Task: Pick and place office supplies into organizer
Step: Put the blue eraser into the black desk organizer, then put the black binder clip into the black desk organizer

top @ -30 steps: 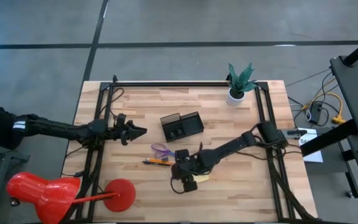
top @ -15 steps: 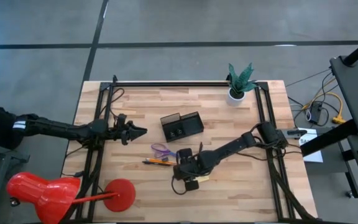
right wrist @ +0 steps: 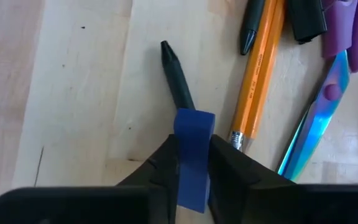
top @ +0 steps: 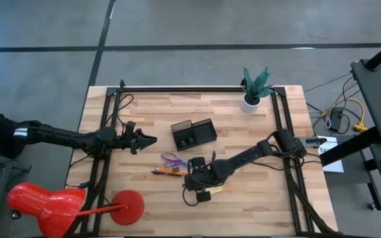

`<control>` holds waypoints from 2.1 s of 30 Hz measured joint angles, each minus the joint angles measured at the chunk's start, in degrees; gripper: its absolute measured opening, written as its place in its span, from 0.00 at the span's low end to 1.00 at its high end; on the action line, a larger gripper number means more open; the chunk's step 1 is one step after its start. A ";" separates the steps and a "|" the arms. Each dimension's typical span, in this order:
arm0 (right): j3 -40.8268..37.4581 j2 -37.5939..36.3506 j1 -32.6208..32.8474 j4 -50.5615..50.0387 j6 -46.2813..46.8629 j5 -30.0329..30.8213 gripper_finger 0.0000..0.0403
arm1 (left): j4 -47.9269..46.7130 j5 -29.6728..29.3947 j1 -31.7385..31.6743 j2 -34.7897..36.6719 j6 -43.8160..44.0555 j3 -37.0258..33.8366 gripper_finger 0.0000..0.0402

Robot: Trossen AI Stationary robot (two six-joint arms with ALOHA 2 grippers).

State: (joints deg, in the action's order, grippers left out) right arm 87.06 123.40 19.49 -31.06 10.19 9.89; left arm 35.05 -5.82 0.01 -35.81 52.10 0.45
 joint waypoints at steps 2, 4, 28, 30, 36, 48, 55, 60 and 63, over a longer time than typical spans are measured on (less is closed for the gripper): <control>-0.16 -0.65 0.04 -0.31 0.26 2.12 0.14 | 0.00 0.00 0.00 0.02 0.00 0.08 0.25; -0.21 -1.82 -0.13 -0.57 0.34 4.17 0.14 | 0.03 0.00 0.01 0.06 0.04 0.15 0.25; -0.08 -14.18 -18.56 -2.67 4.26 9.22 0.13 | 0.45 -0.64 0.00 2.99 -0.34 0.26 0.25; -0.08 -14.37 -18.54 -2.63 1.16 7.66 0.13 | 0.42 -1.12 0.00 2.65 -0.36 0.22 0.25; -0.08 -12.35 -19.20 -1.91 -4.41 3.52 0.13 | 0.46 -3.83 0.00 1.68 0.00 0.32 0.25; -0.08 -12.08 -19.99 -5.30 -9.04 1.68 0.13 | 0.45 -5.19 0.00 1.41 0.07 0.33 0.25; -0.10 -11.92 -19.36 -4.99 -20.90 -4.32 0.18 | 0.49 -5.50 0.00 1.35 0.07 0.33 0.25; -0.14 -11.92 -17.76 -3.17 -32.56 -9.08 0.27 | 0.46 -5.51 0.00 1.35 0.08 0.33 0.25; -0.19 -10.89 -16.25 0.24 -34.20 -10.98 0.32 | 0.46 -5.50 0.00 1.35 0.11 0.33 0.25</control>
State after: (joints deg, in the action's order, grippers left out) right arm 86.87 112.51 3.25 -30.82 -24.01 -1.09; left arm 35.51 -11.32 0.01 -34.46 52.21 0.78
